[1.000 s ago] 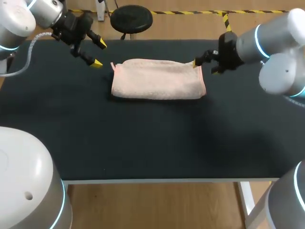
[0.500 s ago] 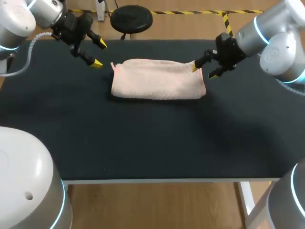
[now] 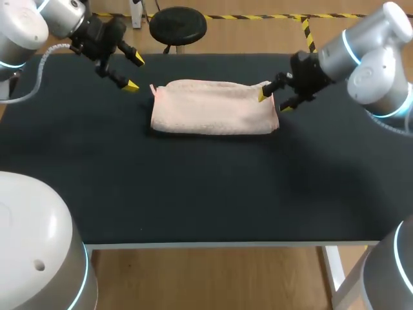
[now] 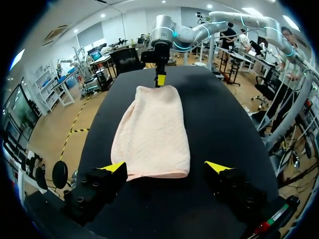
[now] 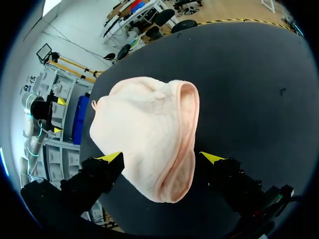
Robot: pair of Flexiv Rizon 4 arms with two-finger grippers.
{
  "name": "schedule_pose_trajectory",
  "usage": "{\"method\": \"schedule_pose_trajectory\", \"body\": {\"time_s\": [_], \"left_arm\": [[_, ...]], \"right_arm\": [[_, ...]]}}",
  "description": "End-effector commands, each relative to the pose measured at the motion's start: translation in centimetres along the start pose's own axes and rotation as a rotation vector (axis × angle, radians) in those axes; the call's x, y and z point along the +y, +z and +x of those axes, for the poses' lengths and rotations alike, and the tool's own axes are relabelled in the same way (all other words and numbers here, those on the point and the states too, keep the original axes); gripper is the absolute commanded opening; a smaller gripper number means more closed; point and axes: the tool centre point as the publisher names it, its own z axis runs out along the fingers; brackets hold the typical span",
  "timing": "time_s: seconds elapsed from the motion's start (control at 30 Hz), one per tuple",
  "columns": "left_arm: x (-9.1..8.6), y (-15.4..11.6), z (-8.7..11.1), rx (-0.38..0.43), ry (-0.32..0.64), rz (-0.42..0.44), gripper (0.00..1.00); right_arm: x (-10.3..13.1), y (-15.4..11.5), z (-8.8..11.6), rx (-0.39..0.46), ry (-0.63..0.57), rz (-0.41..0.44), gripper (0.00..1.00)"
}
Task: Fold the towel
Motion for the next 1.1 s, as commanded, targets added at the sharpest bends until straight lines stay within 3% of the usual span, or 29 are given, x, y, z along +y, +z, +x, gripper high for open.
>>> {"method": "schedule_pose_trajectory", "body": {"time_s": [0.03, 0.37, 1.1], "left_arm": [[0.1, 0.0, 0.0, -0.001, 0.002, 0.001, 1.0], [0.1, 0.0, 0.0, -0.001, 0.002, 0.001, 1.0], [0.1, 0.0, 0.0, -0.001, 0.002, 0.001, 1.0]], "right_arm": [[0.3, 0.7, -0.7, 0.023, 0.004, -0.005, 1.0], [0.5, 1.3, -1.2, 0.116, 0.059, -0.032, 1.0], [0.9, 2.5, -0.8, 0.178, 0.063, -0.032, 1.0]]}}
